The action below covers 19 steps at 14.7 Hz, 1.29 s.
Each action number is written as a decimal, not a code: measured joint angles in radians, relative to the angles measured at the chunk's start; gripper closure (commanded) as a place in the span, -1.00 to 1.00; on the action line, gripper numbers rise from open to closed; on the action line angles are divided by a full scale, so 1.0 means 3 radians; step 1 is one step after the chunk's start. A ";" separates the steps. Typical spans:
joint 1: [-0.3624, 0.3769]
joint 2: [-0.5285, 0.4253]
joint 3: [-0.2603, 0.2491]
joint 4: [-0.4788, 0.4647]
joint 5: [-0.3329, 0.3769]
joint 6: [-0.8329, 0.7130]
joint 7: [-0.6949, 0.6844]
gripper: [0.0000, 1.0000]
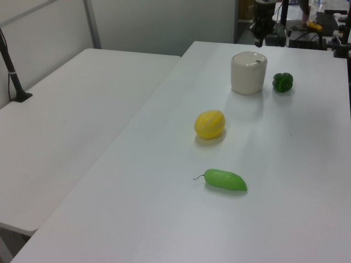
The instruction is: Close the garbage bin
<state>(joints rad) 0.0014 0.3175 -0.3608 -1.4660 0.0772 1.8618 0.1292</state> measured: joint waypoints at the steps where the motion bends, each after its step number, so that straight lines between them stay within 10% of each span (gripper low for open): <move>1: -0.0001 -0.0080 0.0000 -0.0003 0.0000 -0.0080 -0.0059 0.96; 9: 0.0014 -0.0608 0.0006 -0.0382 0.0000 -0.0212 -0.0204 0.26; 13: 0.0018 -0.0952 0.0172 -0.0733 -0.0158 -0.0427 -0.0263 -1.00; 19: 0.0024 -0.1079 0.0350 -0.0845 -0.0285 -0.0675 -0.0405 -1.00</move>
<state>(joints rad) 0.0085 -0.0061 -0.2558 -1.7195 -0.0084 1.6593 0.0077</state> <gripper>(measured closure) 0.000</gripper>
